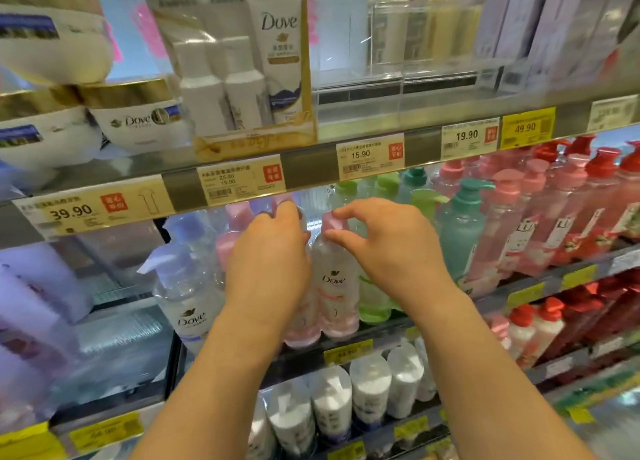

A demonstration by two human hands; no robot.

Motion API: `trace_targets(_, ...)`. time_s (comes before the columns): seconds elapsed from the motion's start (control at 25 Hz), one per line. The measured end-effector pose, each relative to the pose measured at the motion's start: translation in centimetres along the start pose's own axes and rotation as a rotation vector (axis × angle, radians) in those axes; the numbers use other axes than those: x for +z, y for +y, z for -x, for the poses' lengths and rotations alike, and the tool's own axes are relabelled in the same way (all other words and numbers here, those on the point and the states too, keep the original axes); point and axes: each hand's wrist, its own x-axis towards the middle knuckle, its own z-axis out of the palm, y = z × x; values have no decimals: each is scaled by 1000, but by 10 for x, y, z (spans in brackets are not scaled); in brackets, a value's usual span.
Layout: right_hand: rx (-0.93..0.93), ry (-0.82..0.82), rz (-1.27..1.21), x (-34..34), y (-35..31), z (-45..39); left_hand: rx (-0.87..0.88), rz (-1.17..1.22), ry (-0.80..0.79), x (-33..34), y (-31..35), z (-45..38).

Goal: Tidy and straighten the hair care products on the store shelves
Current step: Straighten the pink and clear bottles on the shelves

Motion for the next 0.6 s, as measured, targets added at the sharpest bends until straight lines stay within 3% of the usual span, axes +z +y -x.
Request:
trace_targets(0.16,-21,-95,-34,-7,5,6,27,24,-36,-4,-6,-4)
trace_targets(0.28,75,-123,-167,-24,19,17,14,34,-45,-6,-4,-3)
trace_targets(0.44,257,103,-295,-53,45,29,20,158,98,-5,9,11)
trace_targets(0.52,286,205,-329,-60,54,39,136,311,260,1,18,23)
trace_targets(0.6,312,243,-341,-65,66,48,237,401,293,9,29,32)
